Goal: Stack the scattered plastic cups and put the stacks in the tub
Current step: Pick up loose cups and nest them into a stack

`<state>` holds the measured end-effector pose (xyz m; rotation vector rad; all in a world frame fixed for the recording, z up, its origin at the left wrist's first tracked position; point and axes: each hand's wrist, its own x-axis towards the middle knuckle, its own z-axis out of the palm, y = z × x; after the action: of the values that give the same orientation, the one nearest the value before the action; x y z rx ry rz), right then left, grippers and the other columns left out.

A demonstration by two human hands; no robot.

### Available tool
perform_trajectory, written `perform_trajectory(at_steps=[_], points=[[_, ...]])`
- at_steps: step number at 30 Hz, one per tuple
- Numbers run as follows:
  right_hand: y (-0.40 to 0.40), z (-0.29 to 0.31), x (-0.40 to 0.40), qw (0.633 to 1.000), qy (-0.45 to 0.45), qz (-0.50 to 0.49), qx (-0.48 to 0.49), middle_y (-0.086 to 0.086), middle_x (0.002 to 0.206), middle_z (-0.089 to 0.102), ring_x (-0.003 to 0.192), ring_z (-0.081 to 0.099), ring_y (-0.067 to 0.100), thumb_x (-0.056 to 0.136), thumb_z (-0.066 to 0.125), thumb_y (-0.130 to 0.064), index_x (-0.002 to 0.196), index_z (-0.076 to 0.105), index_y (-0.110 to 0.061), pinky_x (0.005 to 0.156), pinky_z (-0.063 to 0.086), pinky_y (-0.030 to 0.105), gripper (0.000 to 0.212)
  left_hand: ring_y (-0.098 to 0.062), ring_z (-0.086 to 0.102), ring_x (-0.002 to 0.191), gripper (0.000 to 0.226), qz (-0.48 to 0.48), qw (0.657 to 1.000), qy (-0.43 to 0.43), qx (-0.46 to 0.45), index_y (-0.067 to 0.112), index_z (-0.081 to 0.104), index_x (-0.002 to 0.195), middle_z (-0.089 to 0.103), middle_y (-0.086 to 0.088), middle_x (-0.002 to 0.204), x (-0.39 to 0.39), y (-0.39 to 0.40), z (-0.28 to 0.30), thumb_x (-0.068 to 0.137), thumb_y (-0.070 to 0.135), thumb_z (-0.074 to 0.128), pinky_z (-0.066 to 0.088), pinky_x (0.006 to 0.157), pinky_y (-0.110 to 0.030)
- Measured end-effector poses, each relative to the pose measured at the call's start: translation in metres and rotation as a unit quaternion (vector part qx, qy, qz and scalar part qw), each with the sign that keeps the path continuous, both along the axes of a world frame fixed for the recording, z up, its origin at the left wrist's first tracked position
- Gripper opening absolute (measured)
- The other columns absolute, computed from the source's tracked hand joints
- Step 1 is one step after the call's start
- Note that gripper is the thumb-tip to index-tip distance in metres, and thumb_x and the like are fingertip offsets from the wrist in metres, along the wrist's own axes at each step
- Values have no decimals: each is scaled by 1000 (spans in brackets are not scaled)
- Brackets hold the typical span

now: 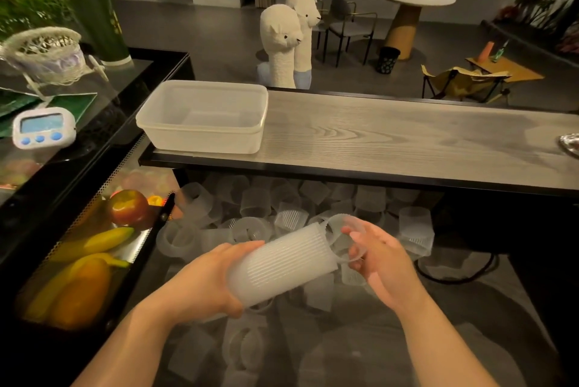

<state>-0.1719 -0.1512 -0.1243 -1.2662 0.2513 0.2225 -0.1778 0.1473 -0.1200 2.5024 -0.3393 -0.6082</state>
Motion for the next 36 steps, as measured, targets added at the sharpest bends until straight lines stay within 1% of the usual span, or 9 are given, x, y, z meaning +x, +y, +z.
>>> perform_trajectory(at_steps=[3,7,12,16,24,28,31,34,36], points=[[6,9,4,983,-35,-15,-180,-12,108,72,72,56,8,91,66,-20,119,67,-38,69,51,22,32,-6,48,111,103,15,1000,0,-4,65,19,135,37,30,123,3,3,3,61,33,82,49,97,-31],[13,14,5,964,-103,-5,-243,-17,105,64,72,56,-3,86,57,-48,116,61,-45,75,50,14,31,-4,47,112,101,27,999,-5,-17,69,20,130,37,30,124,5,6,0,59,35,83,49,95,-30],[15,11,10,925,-195,-21,-324,-18,107,61,97,60,1,99,51,-27,130,59,-33,84,47,12,33,-1,45,111,98,40,999,-9,-29,69,21,127,34,35,123,5,6,-2,59,36,84,48,93,-27],[29,12,11,934,-222,31,-279,-22,111,64,90,65,6,103,42,-8,126,51,-42,72,53,18,43,-1,46,110,97,65,996,-30,-44,73,21,122,35,33,122,9,8,0,58,37,85,46,89,-24],[22,18,19,956,-187,29,-223,-11,101,70,76,67,13,103,43,-7,127,46,-47,57,50,22,47,1,46,110,97,68,996,-23,-59,74,25,121,37,33,124,4,16,-1,57,33,86,45,85,-22],[36,22,16,912,-198,132,-335,-10,98,68,70,61,3,103,44,-17,126,47,-53,69,51,16,43,0,46,110,95,65,996,-27,-54,70,25,121,35,36,122,3,17,3,59,33,87,46,87,-22],[47,25,16,915,-163,186,-319,2,109,63,77,57,-4,105,40,-24,136,42,-52,83,48,11,41,0,47,106,97,76,995,-34,-48,69,23,122,35,35,119,2,22,2,59,33,87,47,85,-23],[50,11,20,951,-135,128,-247,-14,117,62,103,57,-9,104,42,-24,138,48,-44,93,44,9,39,-4,48,108,102,90,994,-30,-48,66,22,130,37,30,122,2,29,0,59,32,88,50,88,-25],[49,-21,24,954,-76,28,-288,-9,124,63,108,60,4,101,51,-27,132,54,-41,95,49,20,33,-7,49,111,105,100,994,-26,-47,64,22,134,39,26,125,1,34,-2,58,32,88,52,92,-29]])
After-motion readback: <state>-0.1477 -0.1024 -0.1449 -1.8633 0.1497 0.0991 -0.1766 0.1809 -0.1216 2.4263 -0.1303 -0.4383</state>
